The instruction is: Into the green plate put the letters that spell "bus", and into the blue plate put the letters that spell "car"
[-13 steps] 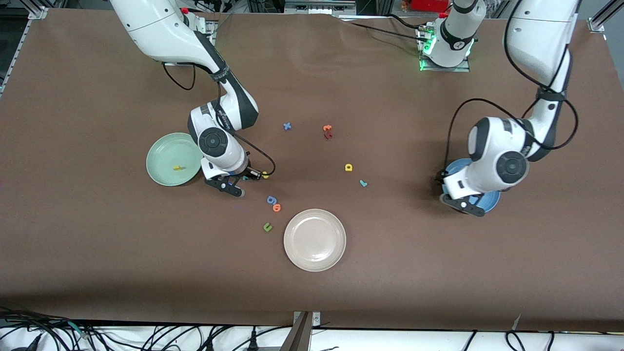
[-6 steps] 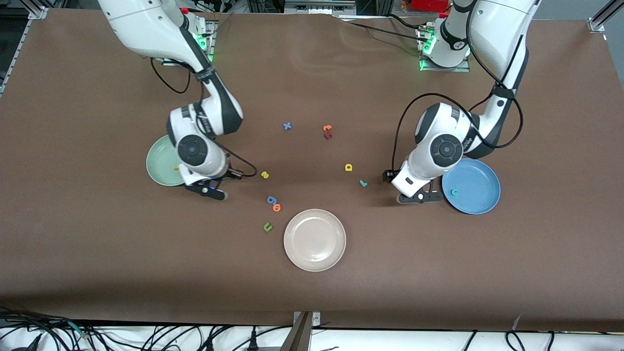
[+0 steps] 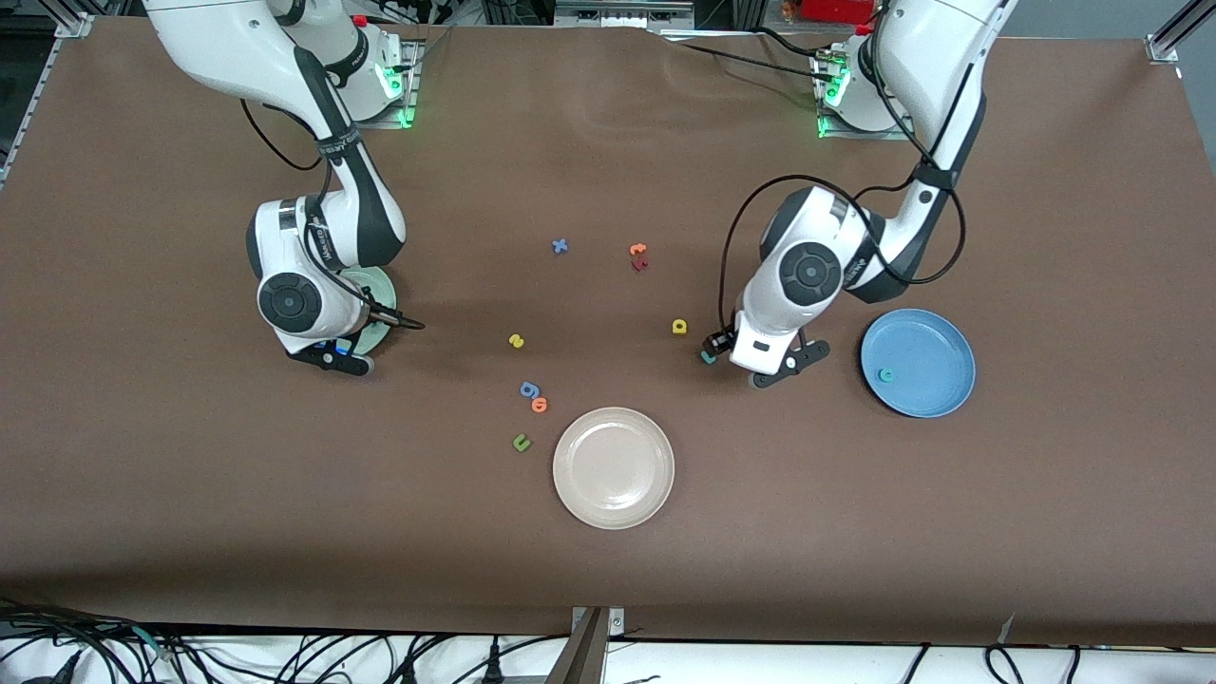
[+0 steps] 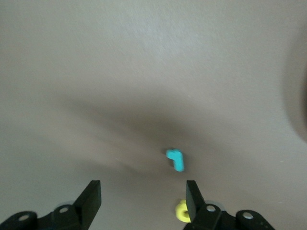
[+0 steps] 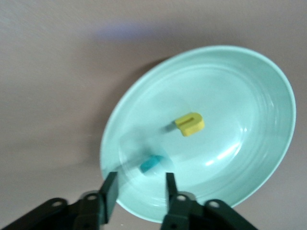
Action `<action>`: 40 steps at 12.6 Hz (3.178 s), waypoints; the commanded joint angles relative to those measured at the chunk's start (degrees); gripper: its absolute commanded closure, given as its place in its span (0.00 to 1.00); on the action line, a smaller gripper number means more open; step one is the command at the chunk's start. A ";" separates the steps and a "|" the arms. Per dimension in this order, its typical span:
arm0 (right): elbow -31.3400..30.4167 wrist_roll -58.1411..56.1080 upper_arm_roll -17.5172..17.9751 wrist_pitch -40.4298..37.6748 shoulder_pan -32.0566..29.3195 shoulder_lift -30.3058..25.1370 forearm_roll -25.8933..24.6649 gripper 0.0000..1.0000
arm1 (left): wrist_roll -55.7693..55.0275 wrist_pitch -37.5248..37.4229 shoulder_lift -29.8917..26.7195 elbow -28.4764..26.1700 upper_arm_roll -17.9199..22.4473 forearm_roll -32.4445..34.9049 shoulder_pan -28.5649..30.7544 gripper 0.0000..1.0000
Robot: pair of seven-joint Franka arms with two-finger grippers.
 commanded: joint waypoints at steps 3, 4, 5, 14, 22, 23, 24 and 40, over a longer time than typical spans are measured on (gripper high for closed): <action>2.85 1.89 1.34 -1.79 0.99 -1.66 1.26 0.00 | -6.01 6.44 4.08 2.33 -0.11 0.44 -1.32 0.30; 4.61 6.17 3.44 -1.36 0.90 -1.39 1.26 0.00 | -6.01 7.23 4.52 2.33 -0.11 0.62 -2.02 0.35; 6.89 10.74 5.46 -1.01 0.90 -0.17 1.35 0.01 | -6.01 7.42 5.22 2.25 -0.11 0.97 -2.20 0.42; 17.73 38.37 15.85 13.04 2.75 12.58 1.09 0.35 | -5.40 9.00 7.51 1.63 -0.11 7.02 -3.43 0.51; 16.67 38.56 15.59 13.58 4.59 14.34 0.21 0.46 | -5.14 9.00 8.04 1.54 -0.03 8.27 -3.26 0.98; 16.67 38.47 15.59 13.58 4.59 14.43 0.21 0.55 | -5.14 9.00 7.96 1.54 -0.03 8.27 -3.34 1.00; 16.67 38.56 15.59 13.49 4.59 14.34 0.21 0.68 | -4.96 9.00 7.87 1.54 -0.03 8.36 -3.26 1.00; 3.50 -6.70 -5.85 -5.76 3.63 -0.78 1.35 0.69 | 47.90 -1.63 -4.16 -2.05 0.59 11.08 13.16 1.00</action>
